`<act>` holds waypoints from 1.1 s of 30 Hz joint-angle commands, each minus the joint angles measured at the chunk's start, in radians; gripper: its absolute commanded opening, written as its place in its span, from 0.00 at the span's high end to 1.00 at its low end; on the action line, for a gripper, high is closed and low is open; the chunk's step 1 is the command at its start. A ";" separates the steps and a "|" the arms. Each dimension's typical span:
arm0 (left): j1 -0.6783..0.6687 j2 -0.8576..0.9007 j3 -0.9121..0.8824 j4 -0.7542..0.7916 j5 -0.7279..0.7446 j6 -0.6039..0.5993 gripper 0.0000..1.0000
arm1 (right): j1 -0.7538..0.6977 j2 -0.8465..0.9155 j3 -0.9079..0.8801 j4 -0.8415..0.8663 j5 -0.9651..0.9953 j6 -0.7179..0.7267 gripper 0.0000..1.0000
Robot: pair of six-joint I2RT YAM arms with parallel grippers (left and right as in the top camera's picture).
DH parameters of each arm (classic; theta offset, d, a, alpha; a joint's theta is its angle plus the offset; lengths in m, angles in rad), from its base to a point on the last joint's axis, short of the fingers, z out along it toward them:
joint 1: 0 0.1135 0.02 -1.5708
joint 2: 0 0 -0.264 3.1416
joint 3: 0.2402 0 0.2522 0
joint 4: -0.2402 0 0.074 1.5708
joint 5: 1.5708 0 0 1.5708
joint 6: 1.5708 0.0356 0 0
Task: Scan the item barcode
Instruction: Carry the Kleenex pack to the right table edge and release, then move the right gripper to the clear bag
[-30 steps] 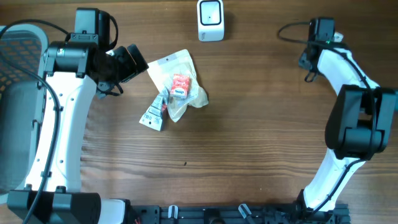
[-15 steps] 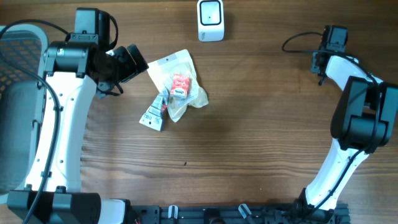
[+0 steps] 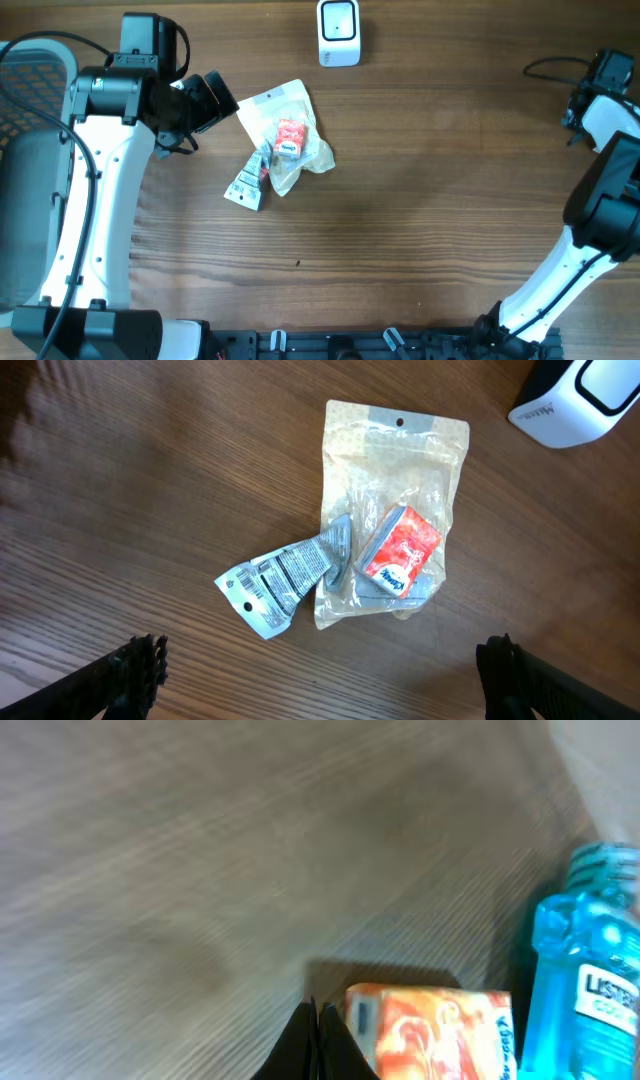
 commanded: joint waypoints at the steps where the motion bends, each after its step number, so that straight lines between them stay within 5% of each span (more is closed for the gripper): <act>1: 0.003 0.003 0.000 0.000 -0.010 0.007 0.00 | 0.060 -0.204 0.039 -0.029 -0.165 0.106 0.92; 2: 0.003 0.004 0.000 0.000 -0.010 0.007 0.00 | 0.086 -0.258 0.039 -0.057 -0.273 0.132 0.86; 6: 0.003 0.003 0.000 0.000 -0.010 0.007 0.00 | 0.246 -0.415 0.039 -0.182 -1.180 0.160 0.17; 8: 0.003 0.004 0.000 0.000 -0.010 0.007 0.00 | 0.418 -0.405 0.019 -0.181 -1.342 0.287 0.01; 10: 0.003 0.003 0.000 0.000 -0.010 0.007 0.00 | 0.531 -0.399 -0.009 -0.177 -1.260 0.317 0.00; 13: 0.003 0.003 0.000 0.000 -0.010 0.008 0.00 | 0.731 -0.355 -0.041 -0.224 -0.912 0.545 0.01; 16: 0.003 0.003 0.000 0.000 -0.010 0.007 0.00 | 0.843 -0.283 -0.041 -0.225 -0.851 0.684 0.02; 24: 0.003 0.003 0.000 0.000 -0.010 0.008 0.00 | 0.941 -0.072 -0.041 -0.209 -0.792 0.690 0.07; 27: 0.003 0.003 0.000 0.000 -0.010 0.007 0.00 | 0.958 -0.059 -0.041 -0.192 -0.787 0.536 0.11; 28: 0.003 0.003 0.000 0.000 -0.010 0.007 0.00 | 0.961 -0.059 -0.041 -0.195 -0.763 0.537 0.14; 33: 0.003 0.003 0.000 0.000 -0.010 0.007 0.00 | 0.961 -0.059 -0.041 -0.256 -0.571 0.595 0.62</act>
